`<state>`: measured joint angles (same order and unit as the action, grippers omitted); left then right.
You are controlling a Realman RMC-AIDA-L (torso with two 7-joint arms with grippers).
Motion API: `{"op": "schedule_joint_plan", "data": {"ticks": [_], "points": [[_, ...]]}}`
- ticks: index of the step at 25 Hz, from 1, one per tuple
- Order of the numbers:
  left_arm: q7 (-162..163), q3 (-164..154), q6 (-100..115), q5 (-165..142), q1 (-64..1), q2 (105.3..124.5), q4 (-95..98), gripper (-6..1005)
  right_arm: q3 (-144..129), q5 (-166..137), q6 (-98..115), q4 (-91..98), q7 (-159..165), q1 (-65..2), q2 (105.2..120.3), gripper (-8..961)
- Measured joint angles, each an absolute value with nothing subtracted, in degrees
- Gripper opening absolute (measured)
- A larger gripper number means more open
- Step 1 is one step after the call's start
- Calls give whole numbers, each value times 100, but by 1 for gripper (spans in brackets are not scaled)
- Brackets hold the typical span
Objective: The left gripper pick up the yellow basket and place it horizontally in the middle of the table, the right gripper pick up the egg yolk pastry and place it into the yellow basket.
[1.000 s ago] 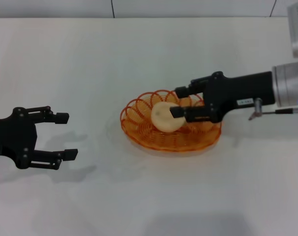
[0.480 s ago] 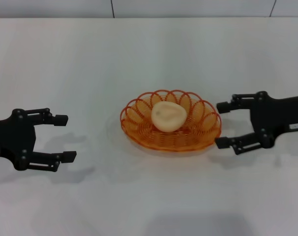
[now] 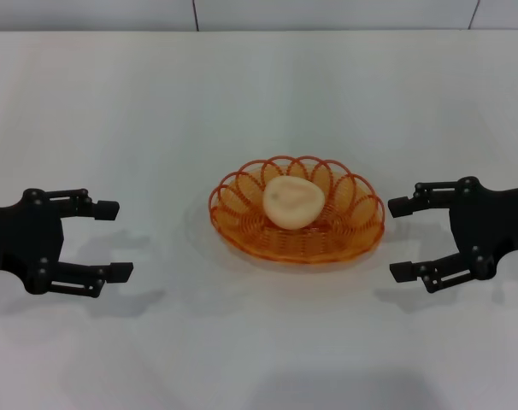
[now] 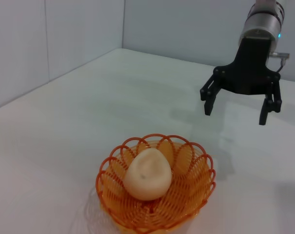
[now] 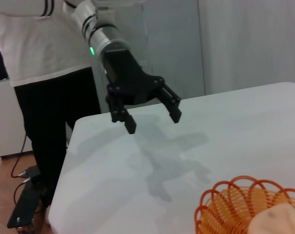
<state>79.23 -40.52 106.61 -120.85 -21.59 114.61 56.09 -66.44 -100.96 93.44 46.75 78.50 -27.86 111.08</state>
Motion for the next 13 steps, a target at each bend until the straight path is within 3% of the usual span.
{"op": "schedule_joint_plan", "data": {"ticks": [13], "points": [[7954, -4052, 10661, -12085, -2234, 11408, 5610, 866, -6496, -10117, 9368, 4667, 7838, -2699, 11060, 874]]}}
